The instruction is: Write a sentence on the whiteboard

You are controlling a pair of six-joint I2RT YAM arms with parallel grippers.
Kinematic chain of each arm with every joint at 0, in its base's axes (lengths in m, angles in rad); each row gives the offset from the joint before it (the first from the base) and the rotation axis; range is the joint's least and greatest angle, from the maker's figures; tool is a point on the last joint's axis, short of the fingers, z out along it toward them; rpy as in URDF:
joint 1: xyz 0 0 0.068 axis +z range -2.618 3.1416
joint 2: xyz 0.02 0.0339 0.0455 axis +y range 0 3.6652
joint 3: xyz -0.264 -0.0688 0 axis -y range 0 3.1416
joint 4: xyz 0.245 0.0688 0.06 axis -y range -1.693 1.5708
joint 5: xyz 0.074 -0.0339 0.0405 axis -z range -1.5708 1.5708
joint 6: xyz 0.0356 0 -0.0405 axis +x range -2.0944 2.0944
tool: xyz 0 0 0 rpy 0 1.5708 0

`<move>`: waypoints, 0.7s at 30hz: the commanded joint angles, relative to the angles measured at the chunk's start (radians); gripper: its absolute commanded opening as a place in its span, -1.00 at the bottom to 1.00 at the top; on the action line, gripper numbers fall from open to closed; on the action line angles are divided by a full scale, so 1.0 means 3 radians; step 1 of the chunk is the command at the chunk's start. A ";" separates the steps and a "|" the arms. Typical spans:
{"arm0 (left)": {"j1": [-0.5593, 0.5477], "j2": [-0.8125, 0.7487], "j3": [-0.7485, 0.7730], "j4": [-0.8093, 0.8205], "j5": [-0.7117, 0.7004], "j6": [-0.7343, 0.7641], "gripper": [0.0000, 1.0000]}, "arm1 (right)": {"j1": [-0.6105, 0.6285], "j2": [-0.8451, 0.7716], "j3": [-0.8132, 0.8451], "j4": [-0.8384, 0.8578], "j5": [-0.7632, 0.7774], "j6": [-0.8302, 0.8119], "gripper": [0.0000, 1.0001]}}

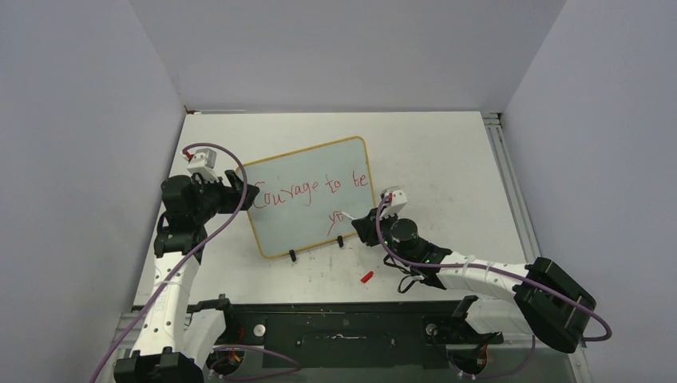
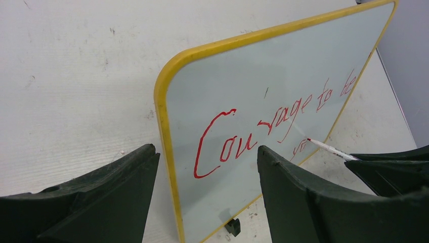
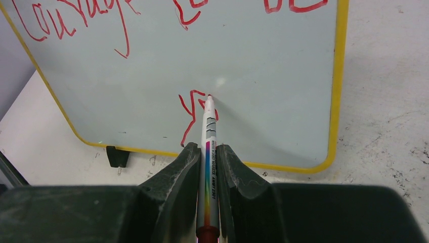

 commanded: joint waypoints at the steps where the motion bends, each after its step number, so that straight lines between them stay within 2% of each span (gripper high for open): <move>1: 0.0022 -0.0031 0.0078 0.0105 0.0048 0.0014 0.39 | 0.0004 0.0026 0.0114 0.0150 0.0007 -0.0019 -0.89; 10: 0.0025 -0.0030 0.0073 0.0110 0.0061 0.0009 0.39 | 0.0085 -0.0344 0.0090 -0.0070 0.0037 -0.0038 -0.89; 21: 0.0025 -0.0040 0.0081 0.0063 -0.0030 0.0051 0.39 | -0.0220 -0.0291 -0.0013 0.0017 -0.0295 -0.0040 -0.89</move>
